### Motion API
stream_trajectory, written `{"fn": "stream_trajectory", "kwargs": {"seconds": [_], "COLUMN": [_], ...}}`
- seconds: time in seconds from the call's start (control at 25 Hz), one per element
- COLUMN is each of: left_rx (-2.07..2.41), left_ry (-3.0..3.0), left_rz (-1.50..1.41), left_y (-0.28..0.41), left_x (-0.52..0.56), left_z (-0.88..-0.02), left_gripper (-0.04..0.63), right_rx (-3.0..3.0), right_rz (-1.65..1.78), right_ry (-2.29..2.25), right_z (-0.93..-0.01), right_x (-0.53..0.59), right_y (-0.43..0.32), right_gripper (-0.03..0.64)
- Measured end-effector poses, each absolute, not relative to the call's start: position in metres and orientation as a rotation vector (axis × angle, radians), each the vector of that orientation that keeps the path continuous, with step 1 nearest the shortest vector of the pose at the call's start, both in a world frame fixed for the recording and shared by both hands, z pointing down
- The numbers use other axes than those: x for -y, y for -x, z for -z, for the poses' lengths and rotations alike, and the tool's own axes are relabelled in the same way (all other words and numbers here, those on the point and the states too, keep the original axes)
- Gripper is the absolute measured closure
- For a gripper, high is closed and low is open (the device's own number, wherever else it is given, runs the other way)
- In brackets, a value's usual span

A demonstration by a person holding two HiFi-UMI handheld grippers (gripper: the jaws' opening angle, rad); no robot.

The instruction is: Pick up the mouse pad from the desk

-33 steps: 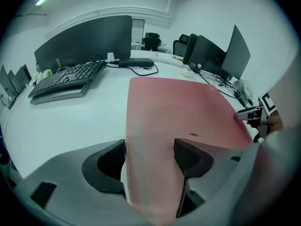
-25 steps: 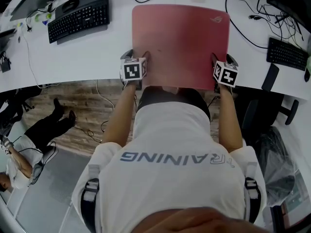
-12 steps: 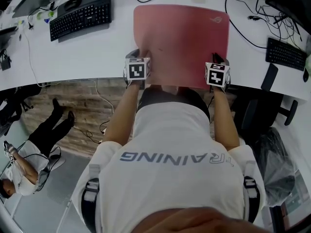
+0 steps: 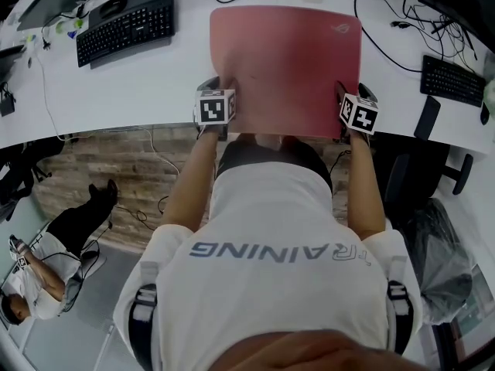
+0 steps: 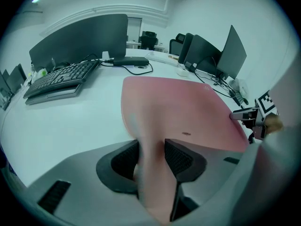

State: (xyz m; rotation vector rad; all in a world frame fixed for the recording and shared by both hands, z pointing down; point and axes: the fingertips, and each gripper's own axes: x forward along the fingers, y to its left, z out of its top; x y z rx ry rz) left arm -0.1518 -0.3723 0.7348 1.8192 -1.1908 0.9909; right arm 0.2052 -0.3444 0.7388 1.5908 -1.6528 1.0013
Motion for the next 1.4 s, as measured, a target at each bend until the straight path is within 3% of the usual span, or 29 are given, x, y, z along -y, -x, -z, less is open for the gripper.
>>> {"fn": "stream_trajectory", "kwargs": {"seconds": [0.32, 0.6, 0.76, 1.4], "left_rx": [1.158, 1.157, 1.155, 1.244], "left_ry": [-1.853, -1.895, -1.930, -2.113], "left_rz": [-1.008, -0.978, -0.912, -0.662], "left_y": [0.145, 0.137, 0.132, 0.129], "left_x": [0.369, 0.367, 0.368, 0.409], "left_z": [-0.729, -0.716, -0.696, -0.587], "left_gripper": [0.449, 0.486, 0.495, 0.498], "right_rx": [1.628, 1.656, 1.712, 1.968], "right_rz": [-1.024, -0.998, -0.945, -0.777], "right_ry": [-1.566, -1.521, -1.516, -1.605], "right_z": [-0.737, -0.734, -0.717, -0.581], "right_x": [0.344, 0.345, 0.346, 0.385], "right_y": [-0.202, -0.183, -0.176, -0.152], "right_gripper": [0.333, 0.503, 0.546, 0.555]}}
